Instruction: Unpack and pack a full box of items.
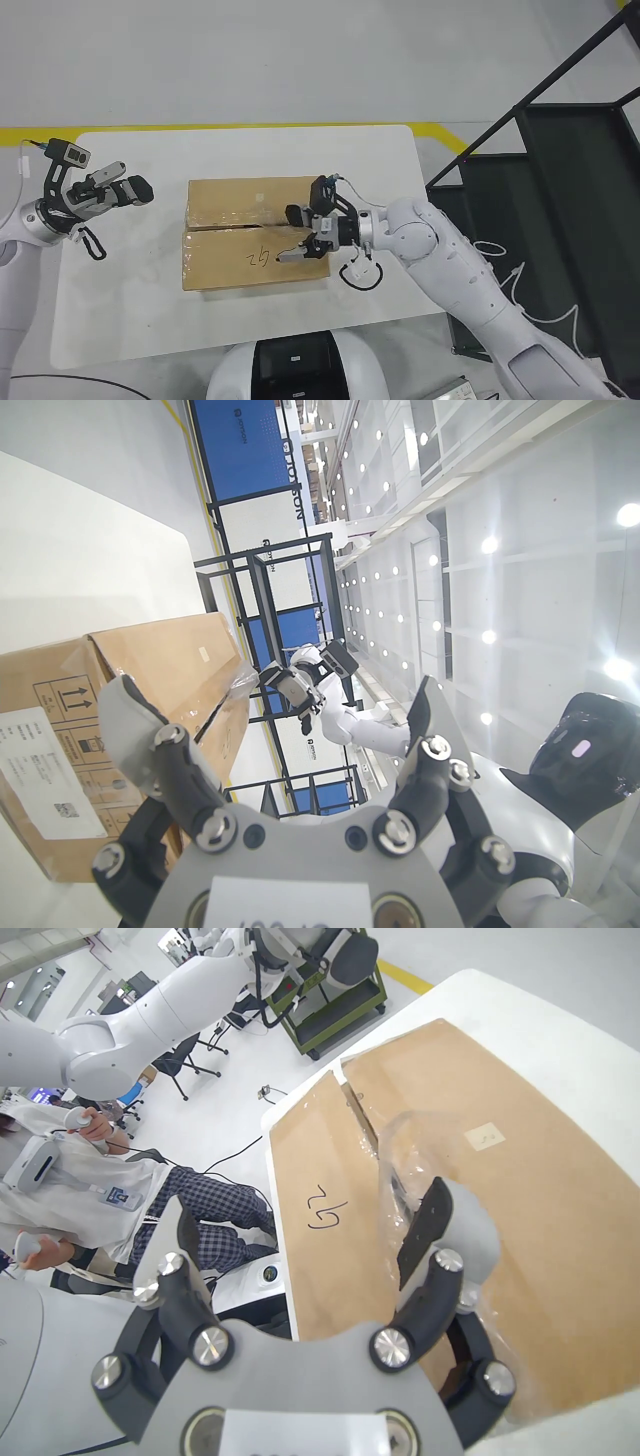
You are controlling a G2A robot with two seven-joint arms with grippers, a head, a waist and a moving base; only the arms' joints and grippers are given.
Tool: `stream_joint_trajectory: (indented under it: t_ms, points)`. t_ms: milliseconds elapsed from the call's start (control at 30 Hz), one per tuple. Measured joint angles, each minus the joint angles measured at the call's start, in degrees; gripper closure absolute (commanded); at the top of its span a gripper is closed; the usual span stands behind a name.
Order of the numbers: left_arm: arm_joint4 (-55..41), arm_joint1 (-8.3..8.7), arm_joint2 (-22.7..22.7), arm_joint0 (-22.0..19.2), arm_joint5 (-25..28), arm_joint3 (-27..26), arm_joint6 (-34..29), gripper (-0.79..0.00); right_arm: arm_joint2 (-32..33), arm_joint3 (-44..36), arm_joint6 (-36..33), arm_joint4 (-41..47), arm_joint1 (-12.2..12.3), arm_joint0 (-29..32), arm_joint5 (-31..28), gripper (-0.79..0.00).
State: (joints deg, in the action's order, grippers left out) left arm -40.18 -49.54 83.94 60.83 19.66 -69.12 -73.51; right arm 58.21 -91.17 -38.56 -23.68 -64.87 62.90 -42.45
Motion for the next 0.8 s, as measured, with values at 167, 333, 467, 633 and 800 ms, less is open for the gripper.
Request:
stream_joint_trajectory:
  t_ms: [167, 333, 467, 633, 800]
  points:
    - [0.00, 0.00, 0.00, 0.00, 0.00, 0.00, 0.00, -0.785, 5.50, -2.72, 0.74, 0.46, 1.43, 4.69, 2.17, -0.785]
    - [0.00, 0.00, 0.00, 0.00, 0.00, 0.00, 0.00, -0.785, 8.41, -3.93, -1.16, 2.45, 2.33, 7.92, 5.19, -0.785]
    - [0.00, 0.00, 0.00, 0.00, 0.00, 0.00, 0.00, -0.785, 7.45, -2.93, -3.96, 4.60, 2.40, 7.81, 7.61, -0.785]
    - [0.09, -0.03, -0.02, 0.21, -0.14, -0.42, 0.46, -0.785, 4.16, 0.96, -4.64, 7.88, 1.72, 4.85, 7.08, -0.785]
    - [-1.12, 0.06, 0.75, 1.75, -0.54, -4.07, -0.93, -0.785, 1.66, 1.22, -4.20, 9.20, 1.13, 1.96, 4.83, -0.785]
